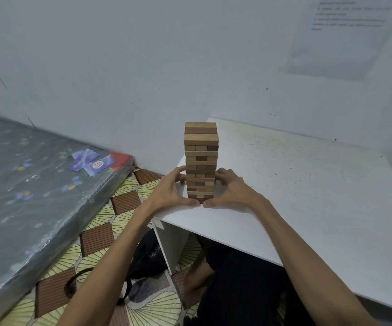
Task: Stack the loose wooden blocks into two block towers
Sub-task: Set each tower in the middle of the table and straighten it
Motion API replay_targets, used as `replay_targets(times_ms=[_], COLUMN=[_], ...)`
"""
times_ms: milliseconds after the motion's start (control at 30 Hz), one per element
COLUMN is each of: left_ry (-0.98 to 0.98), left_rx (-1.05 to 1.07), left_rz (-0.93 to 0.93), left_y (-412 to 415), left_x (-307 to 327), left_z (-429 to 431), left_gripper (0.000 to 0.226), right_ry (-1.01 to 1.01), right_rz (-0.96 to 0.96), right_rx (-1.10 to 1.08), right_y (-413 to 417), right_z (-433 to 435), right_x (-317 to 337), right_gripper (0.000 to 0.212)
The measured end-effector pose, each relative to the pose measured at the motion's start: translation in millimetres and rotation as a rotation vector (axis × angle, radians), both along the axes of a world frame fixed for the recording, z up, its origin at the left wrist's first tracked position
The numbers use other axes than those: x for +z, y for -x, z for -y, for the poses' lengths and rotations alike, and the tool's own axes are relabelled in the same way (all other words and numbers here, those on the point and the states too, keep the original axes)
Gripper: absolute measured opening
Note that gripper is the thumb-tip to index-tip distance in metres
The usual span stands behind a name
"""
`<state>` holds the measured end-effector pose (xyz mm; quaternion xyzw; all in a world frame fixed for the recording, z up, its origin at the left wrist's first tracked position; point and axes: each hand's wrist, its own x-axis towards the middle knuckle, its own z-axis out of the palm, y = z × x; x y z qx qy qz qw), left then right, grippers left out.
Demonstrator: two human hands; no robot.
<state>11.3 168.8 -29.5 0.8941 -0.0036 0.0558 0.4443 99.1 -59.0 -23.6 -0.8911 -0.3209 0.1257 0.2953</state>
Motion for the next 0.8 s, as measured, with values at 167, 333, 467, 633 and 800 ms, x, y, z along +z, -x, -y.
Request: replay_targets(times_ms=[167,333,467,633,800], left_ry=[0.009,0.023,0.020,0.020,0.036], left_rx=[0.002,-0.019,-0.029,-0.024,-0.027], left_rz=[0.013,0.019,0.023,0.017,0.012], left_y=[3,5,6,7,2], left_x=[2,10,16,16,17], left_z=[2,5,8,10,11], left_gripper=[0.090,0.087,0.083,0.083,0.078], right_ry=[-0.036,-0.034,-0.043,-0.055,-0.036], right_rz=[0.008,-0.015,-0.008,0.000,0.003], right_rx=[-0.018,-0.034,-0.032,-0.038,-0.048], right_y=[1,1,2,3,-2], right_z=[1,2,2,3,5], right_x=[-3,0,0,0,-1], right_gripper=[0.076,0.076,0.075,0.072,0.078])
